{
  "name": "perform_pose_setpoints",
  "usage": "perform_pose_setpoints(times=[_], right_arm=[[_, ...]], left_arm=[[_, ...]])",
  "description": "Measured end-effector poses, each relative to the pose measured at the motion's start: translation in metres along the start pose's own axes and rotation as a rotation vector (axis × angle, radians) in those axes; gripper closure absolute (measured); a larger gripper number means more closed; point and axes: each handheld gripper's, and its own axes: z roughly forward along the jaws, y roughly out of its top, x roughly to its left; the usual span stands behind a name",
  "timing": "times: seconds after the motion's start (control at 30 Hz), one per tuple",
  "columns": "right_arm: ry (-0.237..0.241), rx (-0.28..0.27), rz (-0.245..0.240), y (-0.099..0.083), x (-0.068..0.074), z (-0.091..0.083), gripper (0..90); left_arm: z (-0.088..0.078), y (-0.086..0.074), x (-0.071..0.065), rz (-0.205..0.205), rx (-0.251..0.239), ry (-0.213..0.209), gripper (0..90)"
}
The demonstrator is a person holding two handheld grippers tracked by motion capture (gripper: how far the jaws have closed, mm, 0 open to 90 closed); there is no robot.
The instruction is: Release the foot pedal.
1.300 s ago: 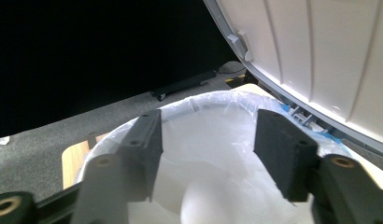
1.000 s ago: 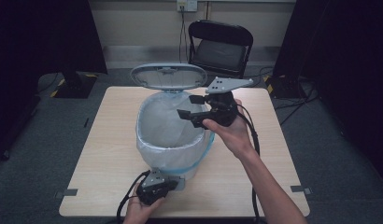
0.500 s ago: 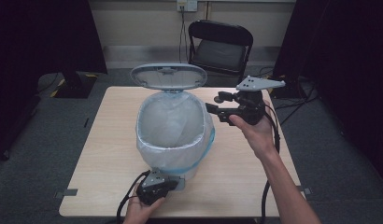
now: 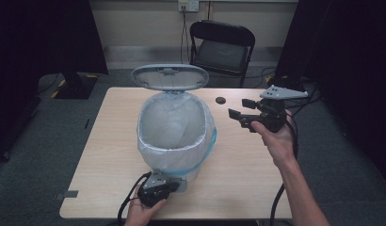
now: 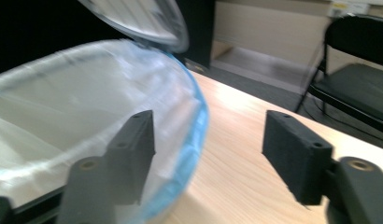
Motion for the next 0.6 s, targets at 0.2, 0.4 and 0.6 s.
perform_pose_setpoints(times=[0.2,0.4,0.6], right_arm=[[-0.050,0.028,0.032,-0.021,-0.014,-0.005,34.5],[-0.063,0.038,0.072,-0.049,-0.023,-0.015,32.5],[-0.097,0.117,0.080,-0.085,-0.029,-0.013,30.2]], left_arm=[[0.000,0.000,0.000,0.002,0.002,0.000,90.0],[0.000,0.001,0.000,0.008,0.008,0.005,90.0],[0.000,0.001,-0.001,0.013,0.005,0.003,90.0]])
